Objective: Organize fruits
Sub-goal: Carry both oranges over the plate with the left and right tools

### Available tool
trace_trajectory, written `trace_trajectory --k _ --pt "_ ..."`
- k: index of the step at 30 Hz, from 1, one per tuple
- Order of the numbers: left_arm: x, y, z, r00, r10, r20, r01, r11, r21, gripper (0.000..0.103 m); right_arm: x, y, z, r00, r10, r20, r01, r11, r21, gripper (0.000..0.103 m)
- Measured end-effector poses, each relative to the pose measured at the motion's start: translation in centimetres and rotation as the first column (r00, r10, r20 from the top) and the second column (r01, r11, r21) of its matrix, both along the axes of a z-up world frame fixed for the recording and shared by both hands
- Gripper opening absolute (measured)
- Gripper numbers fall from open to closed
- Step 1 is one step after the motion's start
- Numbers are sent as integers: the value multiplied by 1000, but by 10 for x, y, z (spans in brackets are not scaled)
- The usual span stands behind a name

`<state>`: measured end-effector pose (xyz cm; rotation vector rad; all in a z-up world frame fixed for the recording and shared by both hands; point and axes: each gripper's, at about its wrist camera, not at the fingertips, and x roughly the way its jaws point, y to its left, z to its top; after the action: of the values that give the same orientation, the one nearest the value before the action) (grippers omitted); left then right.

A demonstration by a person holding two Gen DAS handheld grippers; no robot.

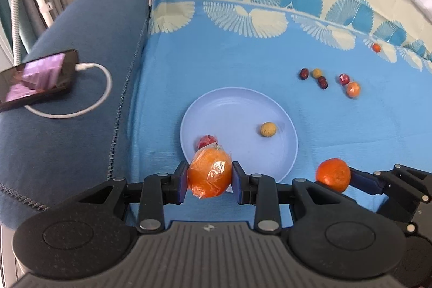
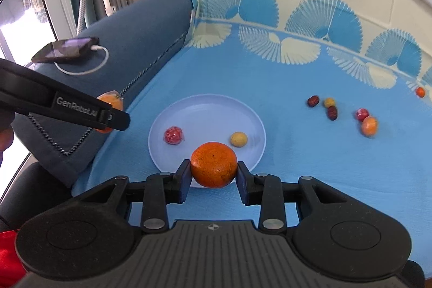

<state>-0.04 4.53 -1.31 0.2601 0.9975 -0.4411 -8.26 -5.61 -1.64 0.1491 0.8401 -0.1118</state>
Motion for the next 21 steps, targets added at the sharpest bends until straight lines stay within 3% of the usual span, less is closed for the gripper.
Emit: trace_trajectory --k 10,21 --pt "34 -28 -50 999 -28 -40 30 998 60 36 43 -21 -46 996 -20 -91 25 999 46 37" --pt "69 -43 -91 996 -38 -78 46 994 101 38 69 -28 -80 991 4 -134 3 999 46 37"
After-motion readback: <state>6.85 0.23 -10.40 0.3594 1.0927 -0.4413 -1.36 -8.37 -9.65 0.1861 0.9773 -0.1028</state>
